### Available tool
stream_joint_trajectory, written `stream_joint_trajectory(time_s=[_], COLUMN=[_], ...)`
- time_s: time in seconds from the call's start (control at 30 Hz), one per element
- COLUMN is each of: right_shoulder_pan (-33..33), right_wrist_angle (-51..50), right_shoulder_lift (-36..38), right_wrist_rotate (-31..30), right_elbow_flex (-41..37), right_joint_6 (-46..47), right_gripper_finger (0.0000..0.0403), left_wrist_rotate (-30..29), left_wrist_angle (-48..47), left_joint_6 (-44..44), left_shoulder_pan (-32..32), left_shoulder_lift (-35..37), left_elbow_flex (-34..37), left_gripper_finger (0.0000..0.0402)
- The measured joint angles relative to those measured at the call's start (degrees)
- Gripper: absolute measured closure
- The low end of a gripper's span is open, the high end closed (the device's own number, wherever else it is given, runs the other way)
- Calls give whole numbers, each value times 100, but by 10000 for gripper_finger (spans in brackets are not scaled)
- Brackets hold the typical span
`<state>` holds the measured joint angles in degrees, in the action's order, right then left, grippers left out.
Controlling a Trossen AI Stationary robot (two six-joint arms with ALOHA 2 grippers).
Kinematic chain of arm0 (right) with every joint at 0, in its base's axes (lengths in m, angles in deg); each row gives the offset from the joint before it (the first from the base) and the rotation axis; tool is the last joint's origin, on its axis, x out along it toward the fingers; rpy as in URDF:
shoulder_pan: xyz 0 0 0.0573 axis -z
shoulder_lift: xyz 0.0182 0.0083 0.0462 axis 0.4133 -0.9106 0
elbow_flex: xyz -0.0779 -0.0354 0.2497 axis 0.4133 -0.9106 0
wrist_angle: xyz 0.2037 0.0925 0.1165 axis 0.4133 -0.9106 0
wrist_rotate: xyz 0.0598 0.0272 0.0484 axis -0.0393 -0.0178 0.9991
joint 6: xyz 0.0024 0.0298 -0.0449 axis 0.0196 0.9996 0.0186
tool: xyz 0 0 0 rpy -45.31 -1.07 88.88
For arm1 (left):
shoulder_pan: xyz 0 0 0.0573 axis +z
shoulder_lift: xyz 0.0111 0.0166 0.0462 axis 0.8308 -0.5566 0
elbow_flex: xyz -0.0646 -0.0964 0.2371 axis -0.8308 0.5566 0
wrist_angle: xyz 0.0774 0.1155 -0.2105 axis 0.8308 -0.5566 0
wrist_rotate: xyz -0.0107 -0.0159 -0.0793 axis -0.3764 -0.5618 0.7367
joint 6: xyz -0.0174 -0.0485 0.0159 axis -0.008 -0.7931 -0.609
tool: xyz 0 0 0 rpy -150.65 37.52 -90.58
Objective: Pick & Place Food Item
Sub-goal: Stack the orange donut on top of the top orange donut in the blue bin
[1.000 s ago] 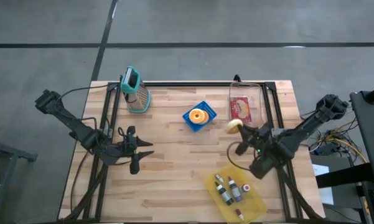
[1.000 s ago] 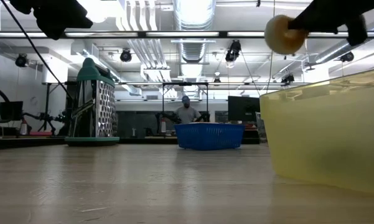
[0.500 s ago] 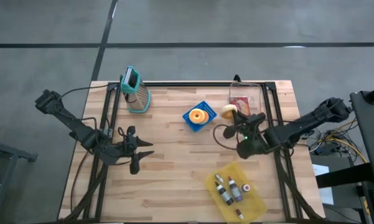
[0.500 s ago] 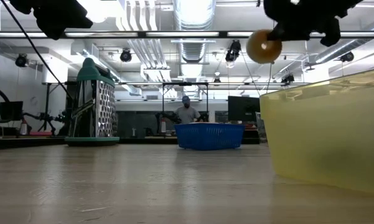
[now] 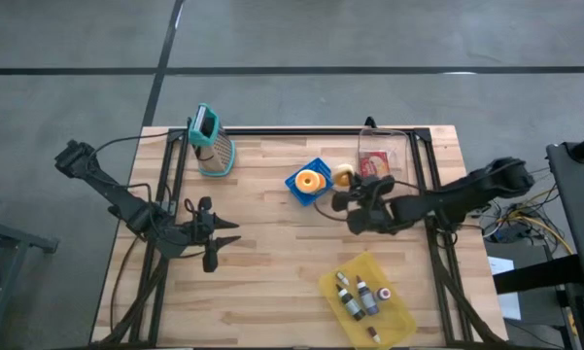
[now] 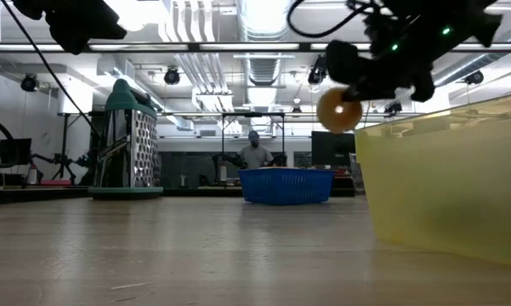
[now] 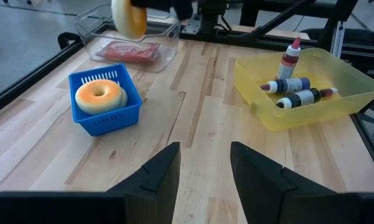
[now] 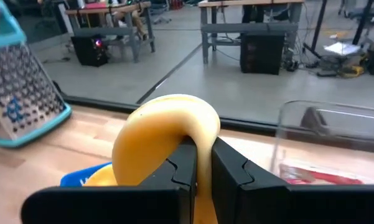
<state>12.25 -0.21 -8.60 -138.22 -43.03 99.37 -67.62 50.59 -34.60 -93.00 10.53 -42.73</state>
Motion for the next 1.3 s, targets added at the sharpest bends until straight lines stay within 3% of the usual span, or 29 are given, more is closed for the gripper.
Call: stream_joint_trajectory(time_s=[0.37, 0.73, 0.97, 1.3], right_shoulder_pan=[538, 1221, 1737, 1729], right_wrist_angle=[3556, 3721, 3742, 3742], right_shoulder_lift=[-1267, -1490, -1482, -1480], right_wrist_rotate=[273, 1159, 3494, 3543], right_elbow_flex=[9, 7, 13, 24], right_joint_6=[-3156, -3434, -3619, -3294], right_gripper_finger=[380, 380, 380, 380], left_wrist_rotate=[0, 0, 0, 0], left_wrist_angle=[-4, -2, -2, -2], left_joint_6=[1, 0, 0, 0], left_shoulder_pan=[0, 0, 0, 0], left_shoulder_lift=[2, 2, 2, 1], left_elbow_flex=[0, 0, 0, 0], left_gripper_finger=[252, 252, 252, 252])
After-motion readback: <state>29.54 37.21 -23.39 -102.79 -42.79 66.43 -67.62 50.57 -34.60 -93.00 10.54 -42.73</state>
